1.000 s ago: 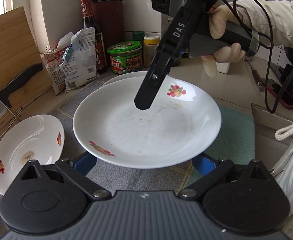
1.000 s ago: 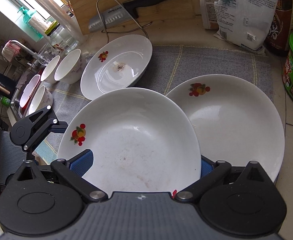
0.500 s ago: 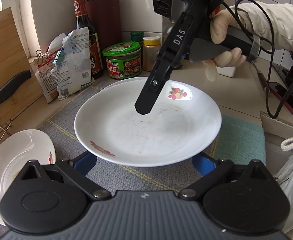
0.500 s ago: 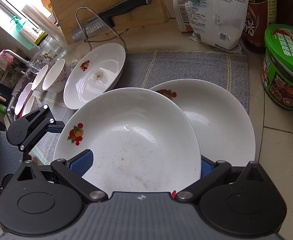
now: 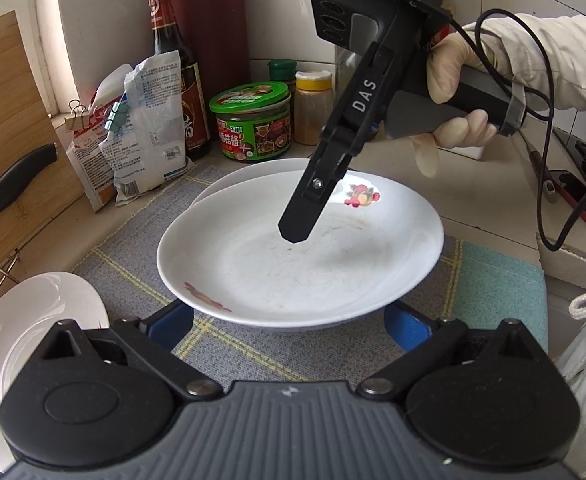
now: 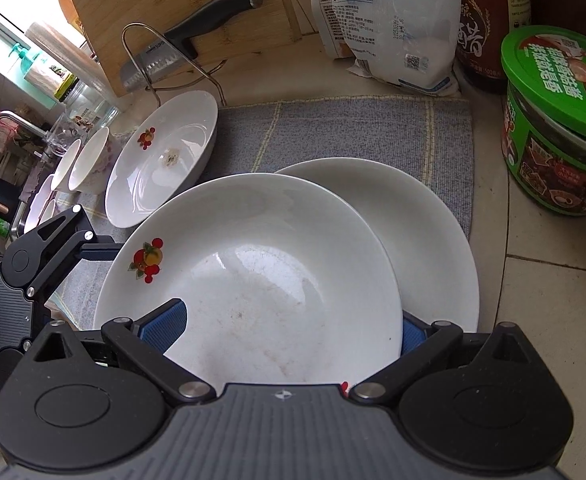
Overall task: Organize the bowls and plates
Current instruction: 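Lower the held plate onto the other white plate with the right tool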
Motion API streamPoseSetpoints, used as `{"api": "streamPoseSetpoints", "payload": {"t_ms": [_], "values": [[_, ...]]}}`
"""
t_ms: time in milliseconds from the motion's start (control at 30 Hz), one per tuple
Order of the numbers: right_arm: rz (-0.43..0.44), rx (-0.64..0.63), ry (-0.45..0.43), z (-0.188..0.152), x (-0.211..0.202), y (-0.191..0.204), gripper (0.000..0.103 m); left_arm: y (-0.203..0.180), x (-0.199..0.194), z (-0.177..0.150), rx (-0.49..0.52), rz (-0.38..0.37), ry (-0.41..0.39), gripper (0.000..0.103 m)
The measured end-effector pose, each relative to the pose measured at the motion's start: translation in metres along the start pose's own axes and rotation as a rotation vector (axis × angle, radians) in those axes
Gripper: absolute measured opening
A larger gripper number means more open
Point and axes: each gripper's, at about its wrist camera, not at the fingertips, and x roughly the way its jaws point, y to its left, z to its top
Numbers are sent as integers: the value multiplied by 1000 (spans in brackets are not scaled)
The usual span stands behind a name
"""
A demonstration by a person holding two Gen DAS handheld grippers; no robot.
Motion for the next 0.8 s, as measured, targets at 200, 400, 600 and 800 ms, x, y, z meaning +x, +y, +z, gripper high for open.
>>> {"api": "streamPoseSetpoints", "payload": {"t_ms": [200,400,600,800], "values": [[2,4,1,1,3,-5,103,2,4,2,-7,0,8,101],[1,4,-2,2,2,-7,103,3,7,2,-10,-1,16,101],[-6,-2,-1,2,2,-7,103,4,9,3,-5,-1,18,101],[-9,2,-2,2,1,-9,103,4,12,4,10,-1,22,101]]}}
